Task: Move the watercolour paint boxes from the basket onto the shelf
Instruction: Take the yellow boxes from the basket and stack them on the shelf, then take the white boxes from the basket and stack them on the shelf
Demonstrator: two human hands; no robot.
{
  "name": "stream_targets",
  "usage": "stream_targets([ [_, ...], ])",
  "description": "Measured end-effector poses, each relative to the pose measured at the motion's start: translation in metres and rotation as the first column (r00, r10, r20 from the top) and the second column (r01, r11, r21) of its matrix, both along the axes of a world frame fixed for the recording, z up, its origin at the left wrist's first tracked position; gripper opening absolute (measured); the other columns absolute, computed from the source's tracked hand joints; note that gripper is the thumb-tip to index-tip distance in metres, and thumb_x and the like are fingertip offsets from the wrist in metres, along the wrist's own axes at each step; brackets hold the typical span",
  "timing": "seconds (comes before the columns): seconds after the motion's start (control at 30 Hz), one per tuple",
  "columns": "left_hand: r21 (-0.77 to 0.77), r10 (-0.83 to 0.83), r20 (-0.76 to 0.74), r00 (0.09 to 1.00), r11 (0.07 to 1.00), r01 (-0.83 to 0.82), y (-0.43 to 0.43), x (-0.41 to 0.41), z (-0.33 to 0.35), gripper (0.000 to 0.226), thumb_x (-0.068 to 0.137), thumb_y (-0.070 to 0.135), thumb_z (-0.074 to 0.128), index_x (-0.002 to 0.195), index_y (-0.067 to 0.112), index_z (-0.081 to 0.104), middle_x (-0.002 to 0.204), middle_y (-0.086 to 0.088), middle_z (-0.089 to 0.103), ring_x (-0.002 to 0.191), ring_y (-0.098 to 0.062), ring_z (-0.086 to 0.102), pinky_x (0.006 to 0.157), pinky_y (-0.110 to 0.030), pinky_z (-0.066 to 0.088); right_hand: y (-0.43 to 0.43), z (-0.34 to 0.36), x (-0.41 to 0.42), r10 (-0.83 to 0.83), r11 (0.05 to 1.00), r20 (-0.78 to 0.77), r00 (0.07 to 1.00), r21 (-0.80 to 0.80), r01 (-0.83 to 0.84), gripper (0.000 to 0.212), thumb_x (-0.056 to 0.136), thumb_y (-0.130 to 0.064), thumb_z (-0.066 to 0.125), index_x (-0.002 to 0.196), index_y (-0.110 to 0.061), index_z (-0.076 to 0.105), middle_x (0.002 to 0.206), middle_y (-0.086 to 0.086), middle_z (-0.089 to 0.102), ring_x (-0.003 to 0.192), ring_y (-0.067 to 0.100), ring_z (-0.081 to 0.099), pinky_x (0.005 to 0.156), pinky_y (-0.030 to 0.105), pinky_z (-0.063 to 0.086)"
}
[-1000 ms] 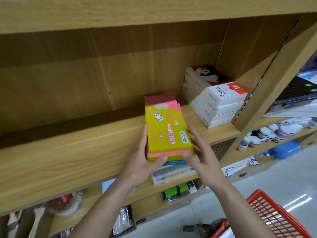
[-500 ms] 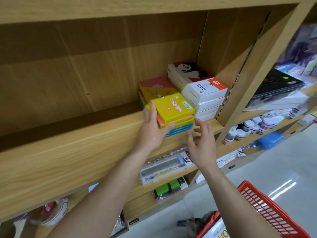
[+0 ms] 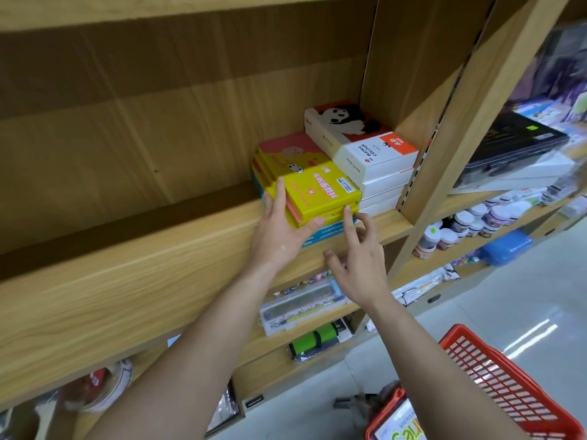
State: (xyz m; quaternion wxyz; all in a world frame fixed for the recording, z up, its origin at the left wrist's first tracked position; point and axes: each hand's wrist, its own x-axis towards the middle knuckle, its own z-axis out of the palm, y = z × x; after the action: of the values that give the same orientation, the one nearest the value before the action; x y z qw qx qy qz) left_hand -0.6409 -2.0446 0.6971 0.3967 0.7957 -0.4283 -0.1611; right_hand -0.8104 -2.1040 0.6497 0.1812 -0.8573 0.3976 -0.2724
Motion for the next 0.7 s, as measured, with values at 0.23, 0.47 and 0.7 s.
stream_targets([
  [0.23, -0.121, -0.055, 0.119, 0.991, 0.99, 0.069, 0.083, -0.028, -0.01, 0.055, 0.082, 0.058, 0.063, 0.132, 0.04, 0.052, 0.123, 0.028, 0.05, 0.114, -0.001, 0.055, 0.097, -0.04, 0.053, 0.01, -0.007, -0.059, -0.055, 0.996, 0.043, 0.998, 0.076, 0.051, 0.063, 0.093, -0.031, 0.075, 0.148, -0.01, 0.053, 0.141, 0.011, 0.057, 0.128, 0.031, 0.053, 0.104, 0.04, 0.045],
  [0.47, 0.163, -0.463, 0.049, 0.885, 0.878, 0.45, 0.089, -0.108, -0.073, 0.029, 0.086, 0.051, 0.061, 0.111, 0.037, 0.061, 0.111, 0.02, 0.061, 0.102, 0.0, 0.057, 0.087, -0.03, 0.053, 0.031, -0.085, -0.178, -0.308, 0.874, -0.121, 0.943, 0.356, 0.331, 0.048, 0.093, -0.025, 0.075, 0.138, -0.01, 0.063, 0.137, 0.015, 0.057, 0.126, 0.035, 0.057, 0.104, 0.039, 0.043],
  [0.7, 0.445, -0.622, -0.126, 0.772, 0.661, 0.605, 0.056, -0.193, -0.179, 0.031, 0.089, 0.028, 0.074, 0.116, 0.016, 0.068, 0.111, 0.002, 0.065, 0.098, -0.015, 0.062, 0.08, -0.022, 0.042, 0.071, -0.179, -0.304, -0.53, 0.577, -0.304, 0.791, 0.555, 0.6, 0.046, 0.093, -0.021, 0.073, 0.134, -0.003, 0.065, 0.13, 0.022, 0.059, 0.113, 0.041, 0.064, 0.102, 0.046, 0.05],
])
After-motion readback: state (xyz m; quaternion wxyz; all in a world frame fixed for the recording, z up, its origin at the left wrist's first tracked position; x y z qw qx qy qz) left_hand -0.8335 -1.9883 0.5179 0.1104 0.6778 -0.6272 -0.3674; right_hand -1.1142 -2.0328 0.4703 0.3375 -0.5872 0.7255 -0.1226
